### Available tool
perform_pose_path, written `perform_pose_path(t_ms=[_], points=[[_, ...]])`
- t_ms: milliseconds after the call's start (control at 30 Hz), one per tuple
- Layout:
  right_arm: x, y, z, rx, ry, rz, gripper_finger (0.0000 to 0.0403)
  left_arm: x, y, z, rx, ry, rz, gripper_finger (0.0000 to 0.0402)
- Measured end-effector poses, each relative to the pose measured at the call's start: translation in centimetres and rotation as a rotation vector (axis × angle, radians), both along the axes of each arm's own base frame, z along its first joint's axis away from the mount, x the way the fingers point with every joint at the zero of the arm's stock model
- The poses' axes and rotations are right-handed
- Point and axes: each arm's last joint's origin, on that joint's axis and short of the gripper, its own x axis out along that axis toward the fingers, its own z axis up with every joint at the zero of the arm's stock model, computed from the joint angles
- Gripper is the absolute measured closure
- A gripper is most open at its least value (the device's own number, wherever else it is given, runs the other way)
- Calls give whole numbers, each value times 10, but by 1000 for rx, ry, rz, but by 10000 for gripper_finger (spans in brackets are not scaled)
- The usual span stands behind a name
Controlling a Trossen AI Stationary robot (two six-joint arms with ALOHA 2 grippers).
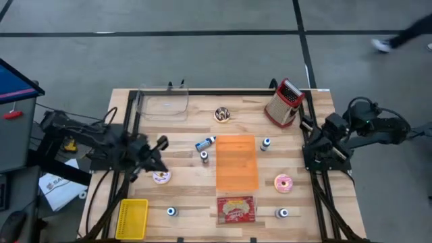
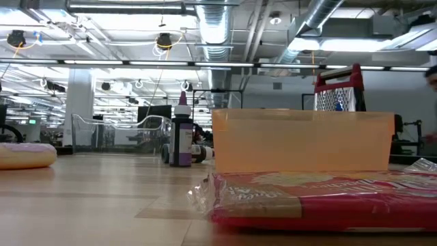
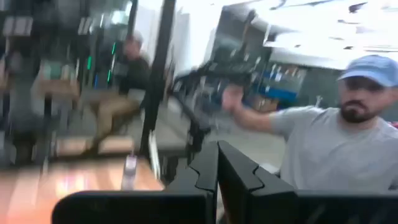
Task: Pick & Place Food Item
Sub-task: Put the light violet donut into the yellow basket
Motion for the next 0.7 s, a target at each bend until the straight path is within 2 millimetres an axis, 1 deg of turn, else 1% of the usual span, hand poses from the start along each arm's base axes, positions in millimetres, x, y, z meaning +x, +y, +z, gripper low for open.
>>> perform_pose_path(t_ms=[67,133,200,267,400,533,600,700], points=[[-1,2,2,-28,-39,17,403,-9,-9,7,26,-97,8,402],[-4,3,7,-47,-67,30,403,-19,-15,11,56,-157,59,402],[-6,3,9,-70,-88,30,403,-29,-19,14,86,-188,160,402],[-7,3,10,-100,-89,6,403,-37,-24,14,137,-180,295,402],[-10,-1,12,-170,-43,-131,403,-48,-33,10,260,-43,684,402],[-13,-7,13,-198,29,-312,403,-50,-39,9,294,151,1065,402],[-17,-10,18,-183,31,-389,403,-49,-41,8,320,213,1152,402],[-19,-12,20,-186,40,-411,403,-46,-45,10,323,193,1131,402]])
